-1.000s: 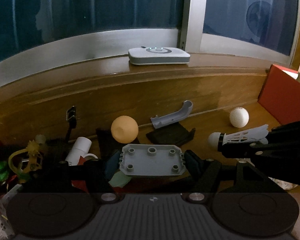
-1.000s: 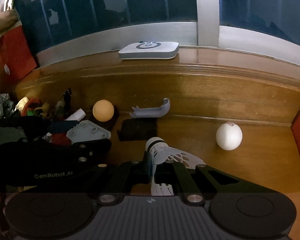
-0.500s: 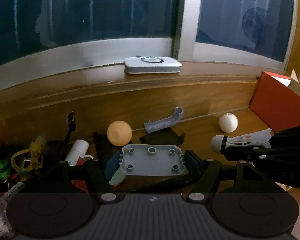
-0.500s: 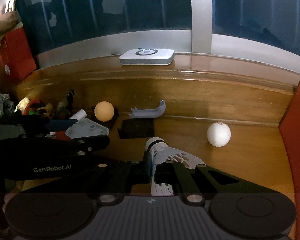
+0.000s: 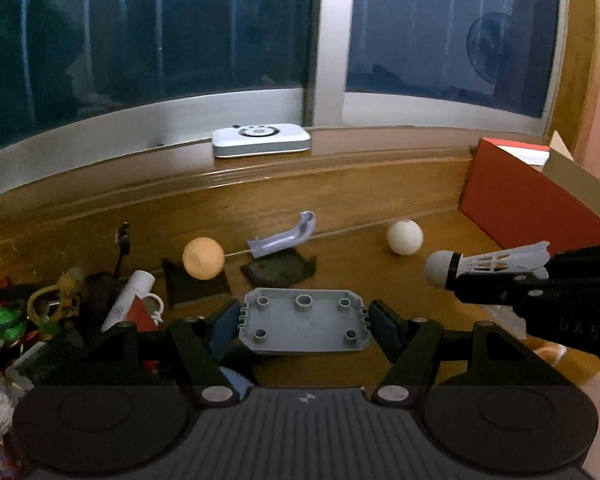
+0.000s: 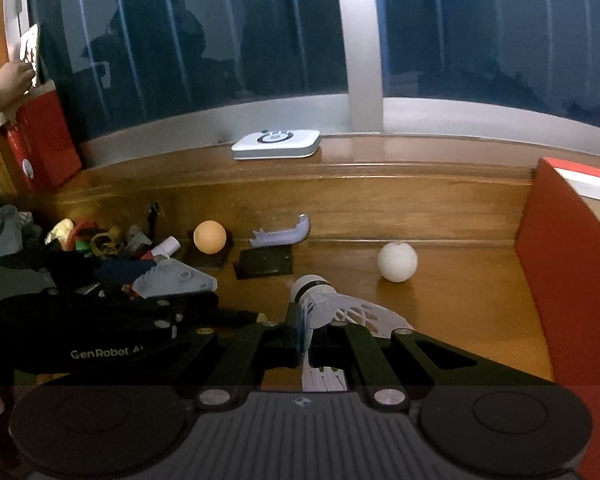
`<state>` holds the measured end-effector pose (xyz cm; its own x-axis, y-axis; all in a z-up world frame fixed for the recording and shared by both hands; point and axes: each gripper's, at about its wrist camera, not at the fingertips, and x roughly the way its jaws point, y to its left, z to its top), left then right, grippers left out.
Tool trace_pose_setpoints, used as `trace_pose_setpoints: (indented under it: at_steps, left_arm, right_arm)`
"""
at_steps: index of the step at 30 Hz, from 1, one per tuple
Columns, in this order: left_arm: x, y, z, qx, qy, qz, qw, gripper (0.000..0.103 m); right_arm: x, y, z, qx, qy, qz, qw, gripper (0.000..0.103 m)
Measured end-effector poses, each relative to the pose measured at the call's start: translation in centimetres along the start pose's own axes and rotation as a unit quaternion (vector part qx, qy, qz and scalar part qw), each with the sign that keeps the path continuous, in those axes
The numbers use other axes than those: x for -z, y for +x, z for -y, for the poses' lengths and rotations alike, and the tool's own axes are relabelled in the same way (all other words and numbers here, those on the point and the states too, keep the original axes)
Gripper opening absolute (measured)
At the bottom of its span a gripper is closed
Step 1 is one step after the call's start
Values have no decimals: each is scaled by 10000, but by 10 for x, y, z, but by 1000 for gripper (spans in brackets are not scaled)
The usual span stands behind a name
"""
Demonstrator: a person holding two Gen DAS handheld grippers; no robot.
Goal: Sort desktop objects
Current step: 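Lift and carry the shuttlecock and grey plate toward the cardboard box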
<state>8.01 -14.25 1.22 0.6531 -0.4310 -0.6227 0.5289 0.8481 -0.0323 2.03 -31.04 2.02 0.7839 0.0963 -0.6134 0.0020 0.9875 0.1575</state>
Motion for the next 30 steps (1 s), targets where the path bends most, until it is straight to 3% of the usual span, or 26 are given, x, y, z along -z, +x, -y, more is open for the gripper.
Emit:
trace_pose_setpoints:
  at_steps: [18, 30]
  left_arm:
    - [-15, -10, 77, -63, 172, 69, 9998, 69]
    - [-28, -2, 112, -47, 200, 115, 9997, 69]
  right_arm:
    - [8, -65, 59, -153, 148, 408, 9989, 4]
    - [3, -84, 96, -194, 161, 508, 9984, 4]
